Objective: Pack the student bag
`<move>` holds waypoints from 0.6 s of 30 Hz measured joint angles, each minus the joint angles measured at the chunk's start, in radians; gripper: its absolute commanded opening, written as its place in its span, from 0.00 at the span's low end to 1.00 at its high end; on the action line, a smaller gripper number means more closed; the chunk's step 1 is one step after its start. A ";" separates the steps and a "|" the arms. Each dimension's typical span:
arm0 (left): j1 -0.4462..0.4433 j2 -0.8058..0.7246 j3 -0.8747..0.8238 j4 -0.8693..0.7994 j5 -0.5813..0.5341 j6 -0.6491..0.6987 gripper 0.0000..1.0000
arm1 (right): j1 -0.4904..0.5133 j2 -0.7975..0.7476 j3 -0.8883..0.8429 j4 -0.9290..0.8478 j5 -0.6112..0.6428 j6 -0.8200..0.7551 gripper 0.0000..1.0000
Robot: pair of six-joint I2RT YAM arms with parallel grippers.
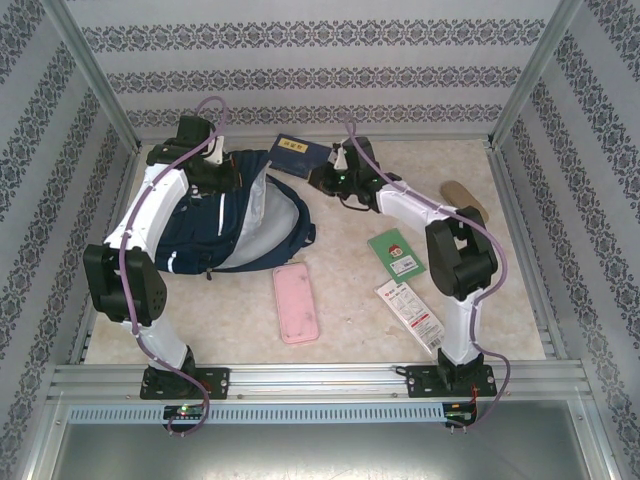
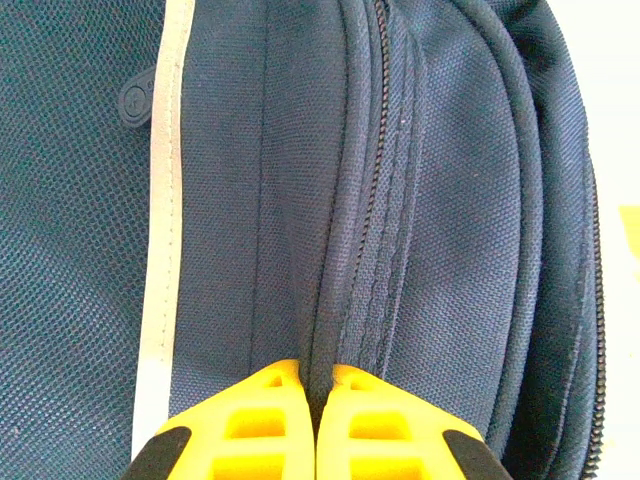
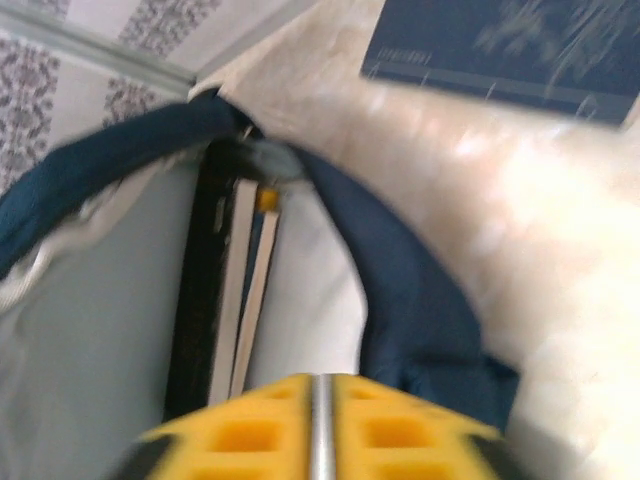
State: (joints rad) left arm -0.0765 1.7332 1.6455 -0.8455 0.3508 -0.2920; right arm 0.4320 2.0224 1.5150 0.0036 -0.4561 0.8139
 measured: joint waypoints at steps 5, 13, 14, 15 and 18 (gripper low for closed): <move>0.000 0.007 -0.005 0.001 0.024 -0.005 0.00 | -0.044 0.147 0.119 0.000 0.019 0.008 0.00; 0.000 0.010 -0.026 0.021 0.066 -0.012 0.00 | -0.064 0.397 0.306 0.086 0.036 0.158 0.00; 0.000 0.013 -0.027 0.021 0.069 -0.012 0.00 | -0.064 0.422 0.323 0.102 0.043 0.181 0.00; 0.000 0.016 -0.027 0.022 0.073 -0.012 0.00 | -0.064 0.444 0.342 0.114 0.052 0.203 0.00; 0.000 0.024 -0.027 0.023 0.085 -0.013 0.00 | -0.064 0.504 0.407 0.124 0.084 0.247 0.00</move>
State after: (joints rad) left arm -0.0765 1.7573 1.6184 -0.8227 0.4362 -0.3054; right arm 0.3679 2.5263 1.9221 0.1276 -0.3721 1.0607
